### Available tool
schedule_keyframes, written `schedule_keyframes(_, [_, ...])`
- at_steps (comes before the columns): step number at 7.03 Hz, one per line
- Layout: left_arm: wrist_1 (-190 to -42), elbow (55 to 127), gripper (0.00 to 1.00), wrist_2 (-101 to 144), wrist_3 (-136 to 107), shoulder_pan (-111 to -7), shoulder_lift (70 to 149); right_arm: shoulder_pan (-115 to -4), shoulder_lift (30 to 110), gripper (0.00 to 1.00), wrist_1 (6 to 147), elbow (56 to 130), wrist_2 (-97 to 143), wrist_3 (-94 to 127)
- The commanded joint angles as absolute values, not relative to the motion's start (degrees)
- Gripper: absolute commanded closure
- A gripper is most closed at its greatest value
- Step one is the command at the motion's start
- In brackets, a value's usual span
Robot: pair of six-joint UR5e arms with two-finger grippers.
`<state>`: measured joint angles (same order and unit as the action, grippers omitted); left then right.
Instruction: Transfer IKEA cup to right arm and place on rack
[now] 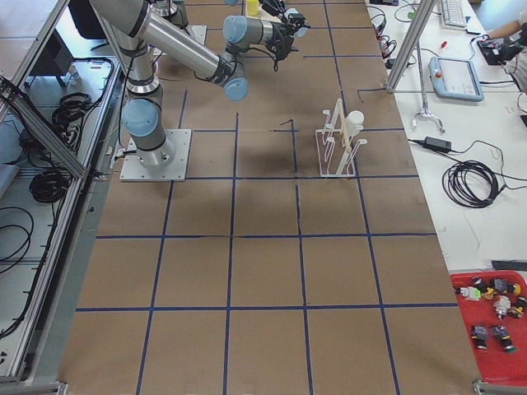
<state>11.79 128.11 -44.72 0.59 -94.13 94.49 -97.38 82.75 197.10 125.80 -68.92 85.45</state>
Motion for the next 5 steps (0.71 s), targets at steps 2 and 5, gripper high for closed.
schedule_keyframes(2, [11.9, 128.1, 0.99, -44.6, 0.5, -94.1, 94.5, -100.4, 82.6, 0.00, 192.7, 123.8, -68.9, 86.0])
schedule_keyframes(5, [11.9, 128.1, 0.99, -44.7, 0.4, -94.1, 94.4, -102.2, 82.3, 0.00, 190.4, 121.1, -68.9, 86.3])
